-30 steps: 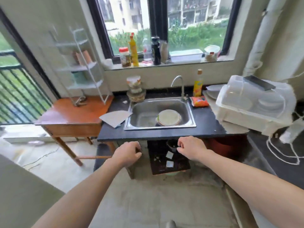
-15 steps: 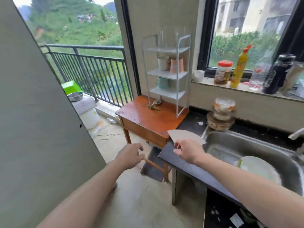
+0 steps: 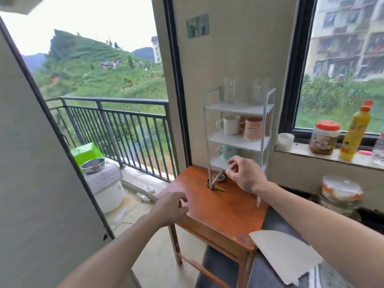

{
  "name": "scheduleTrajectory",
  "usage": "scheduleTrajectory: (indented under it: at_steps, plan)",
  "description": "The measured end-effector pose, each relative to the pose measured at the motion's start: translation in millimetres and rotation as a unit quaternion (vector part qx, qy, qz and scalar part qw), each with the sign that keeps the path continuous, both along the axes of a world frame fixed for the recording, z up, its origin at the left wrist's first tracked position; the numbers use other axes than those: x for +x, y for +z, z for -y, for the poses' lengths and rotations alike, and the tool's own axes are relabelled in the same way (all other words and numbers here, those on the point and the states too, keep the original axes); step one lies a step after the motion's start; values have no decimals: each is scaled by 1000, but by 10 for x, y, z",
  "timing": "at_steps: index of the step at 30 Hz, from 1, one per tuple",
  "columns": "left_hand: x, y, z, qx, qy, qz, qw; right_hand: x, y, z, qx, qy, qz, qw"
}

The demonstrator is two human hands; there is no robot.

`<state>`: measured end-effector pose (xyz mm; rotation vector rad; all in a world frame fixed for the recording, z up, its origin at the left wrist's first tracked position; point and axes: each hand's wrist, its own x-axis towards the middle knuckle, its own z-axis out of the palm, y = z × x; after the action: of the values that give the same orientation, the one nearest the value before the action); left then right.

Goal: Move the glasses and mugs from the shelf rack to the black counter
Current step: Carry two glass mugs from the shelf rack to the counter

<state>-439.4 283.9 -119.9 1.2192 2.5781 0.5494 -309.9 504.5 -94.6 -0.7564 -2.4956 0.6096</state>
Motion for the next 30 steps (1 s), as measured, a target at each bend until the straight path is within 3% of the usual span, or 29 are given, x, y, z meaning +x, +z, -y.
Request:
scheduleTrajectory:
  at_steps: [5, 10, 23, 30]
  plan:
    - [-695, 436, -701, 97, -20, 55, 993, -501, 698, -572, -76, -92, -132, 984]
    - [-1155, 829, -1542, 201, -45, 119, 971, -938, 1255, -1274, -184, -165, -263, 933]
    - [-2120, 1643, -3769, 345, -84, 202, 913, -1899, 1343, -2587, -122, -344, -322, 874]
    - [-2183, 1776, -4413, 343, -124, 362, 858, -1960, 1350, -2877, -203, -329, -385, 838]
